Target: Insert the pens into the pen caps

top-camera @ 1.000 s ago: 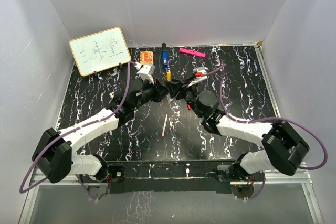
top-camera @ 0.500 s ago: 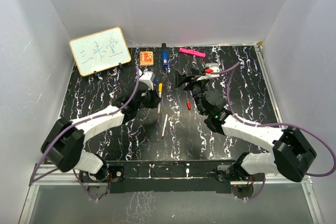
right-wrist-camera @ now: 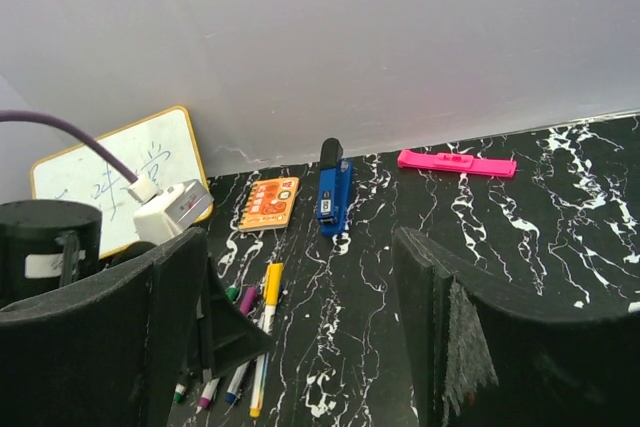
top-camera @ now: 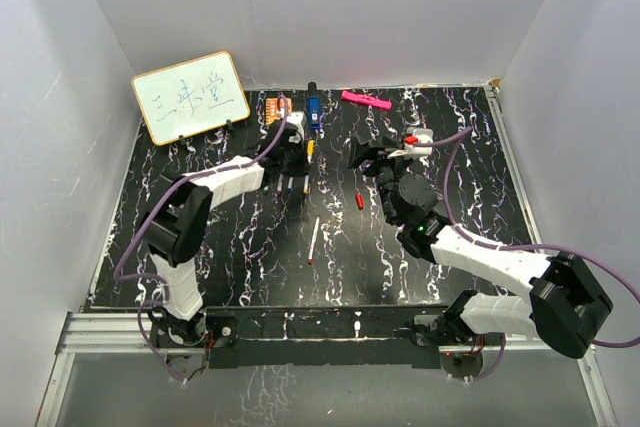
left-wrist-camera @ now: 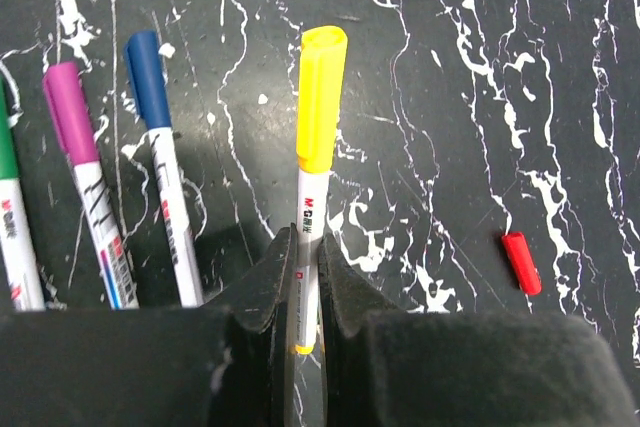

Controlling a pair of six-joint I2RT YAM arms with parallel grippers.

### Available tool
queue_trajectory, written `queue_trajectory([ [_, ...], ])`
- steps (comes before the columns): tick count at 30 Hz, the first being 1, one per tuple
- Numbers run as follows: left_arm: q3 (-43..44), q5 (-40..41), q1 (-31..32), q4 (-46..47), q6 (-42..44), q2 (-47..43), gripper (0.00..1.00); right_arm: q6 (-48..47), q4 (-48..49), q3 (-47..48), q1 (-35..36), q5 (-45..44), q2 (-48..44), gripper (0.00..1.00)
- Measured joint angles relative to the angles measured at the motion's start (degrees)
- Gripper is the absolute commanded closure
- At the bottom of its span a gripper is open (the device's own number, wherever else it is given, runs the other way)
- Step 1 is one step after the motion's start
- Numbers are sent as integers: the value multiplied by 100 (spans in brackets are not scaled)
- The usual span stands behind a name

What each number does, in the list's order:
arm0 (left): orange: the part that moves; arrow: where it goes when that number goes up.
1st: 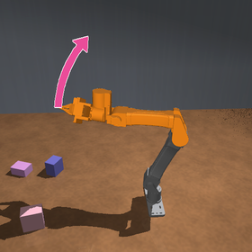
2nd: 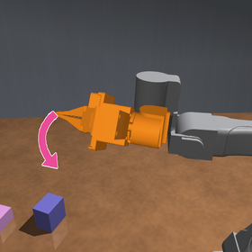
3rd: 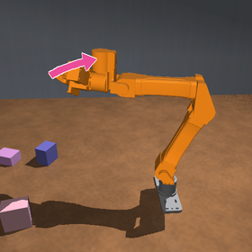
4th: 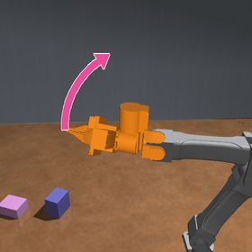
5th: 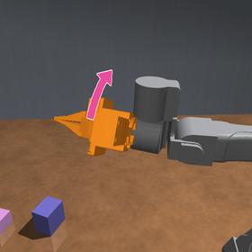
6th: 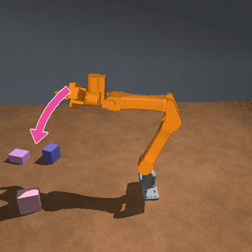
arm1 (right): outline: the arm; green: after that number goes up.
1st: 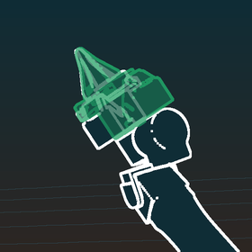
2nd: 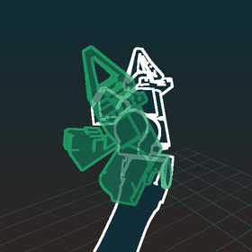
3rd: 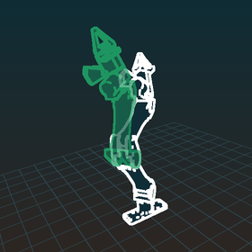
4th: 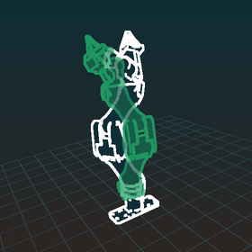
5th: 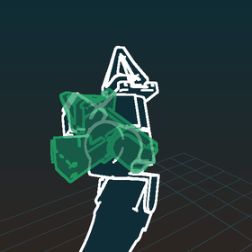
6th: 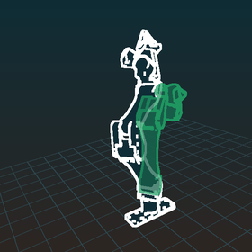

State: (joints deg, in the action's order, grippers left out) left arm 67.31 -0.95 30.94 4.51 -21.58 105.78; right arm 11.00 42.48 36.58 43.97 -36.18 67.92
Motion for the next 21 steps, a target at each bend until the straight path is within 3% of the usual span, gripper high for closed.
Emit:
queue_trajectory([
  [14,868,-44,-122,-682,15,1038,92,155,-201,-151,-15,-44,4,28],
  [16,927,2,-122,-774,15,1071,88,166,-205,-155,-15,-35,9,28],
  [19,997,68,-127,-848,20,1119,72,192,-201,-155,-15,-31,31,26],
  [21,997,107,-127,-911,15,1121,67,208,-203,-155,-15,-28,83,23],
])
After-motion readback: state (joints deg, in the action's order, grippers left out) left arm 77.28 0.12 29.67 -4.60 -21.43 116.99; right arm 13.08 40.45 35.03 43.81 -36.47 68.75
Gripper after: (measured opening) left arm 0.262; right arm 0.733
